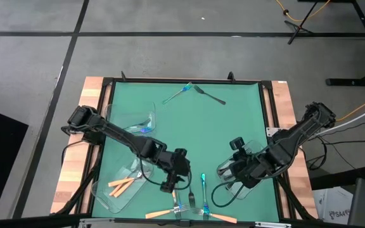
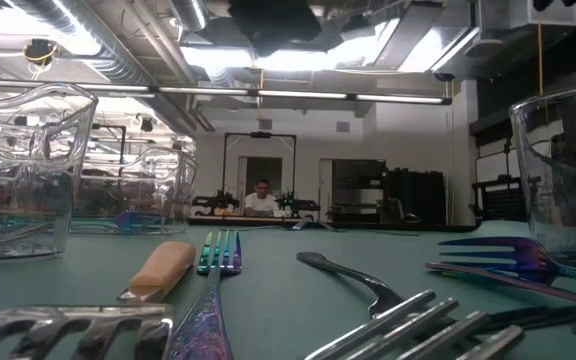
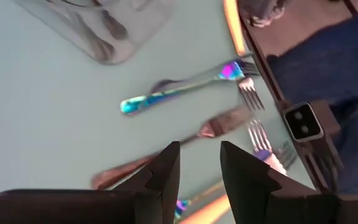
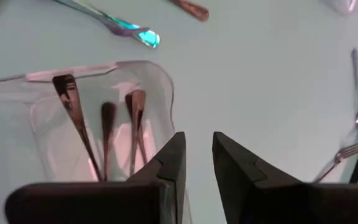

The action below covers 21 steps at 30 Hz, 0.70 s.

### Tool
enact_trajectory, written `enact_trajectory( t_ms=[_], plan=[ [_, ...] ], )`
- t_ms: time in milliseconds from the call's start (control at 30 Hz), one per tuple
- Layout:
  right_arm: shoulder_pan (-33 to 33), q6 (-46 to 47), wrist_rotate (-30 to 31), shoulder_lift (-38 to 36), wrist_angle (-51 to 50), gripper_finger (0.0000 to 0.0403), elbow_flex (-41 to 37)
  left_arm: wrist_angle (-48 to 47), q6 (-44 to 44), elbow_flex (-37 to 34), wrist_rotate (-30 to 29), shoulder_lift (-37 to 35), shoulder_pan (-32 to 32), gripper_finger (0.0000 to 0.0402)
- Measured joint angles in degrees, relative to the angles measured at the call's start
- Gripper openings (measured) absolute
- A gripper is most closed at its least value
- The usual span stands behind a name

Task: Sort silverware by color (type)
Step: Put the top yellow fork into the bottom left transparent bin

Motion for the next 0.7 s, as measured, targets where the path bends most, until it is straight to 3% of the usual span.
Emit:
enact_trajectory(
  t_ms=[500, 700],
  plan=[
    [-0.02, -0.29, 0.05, 0.02, 4.15, 0.0069, 0.0, -6.76, 0.29, 0.0, -0.04, 0.07, -5.66, 0.0108],
    [-0.02, -0.27, 0.05, 0.02, 4.18, 0.0069, 0.0, -6.76, 8.62, -1.18, -0.2, 0.09, -7.1, 0.0108]
  ],
)
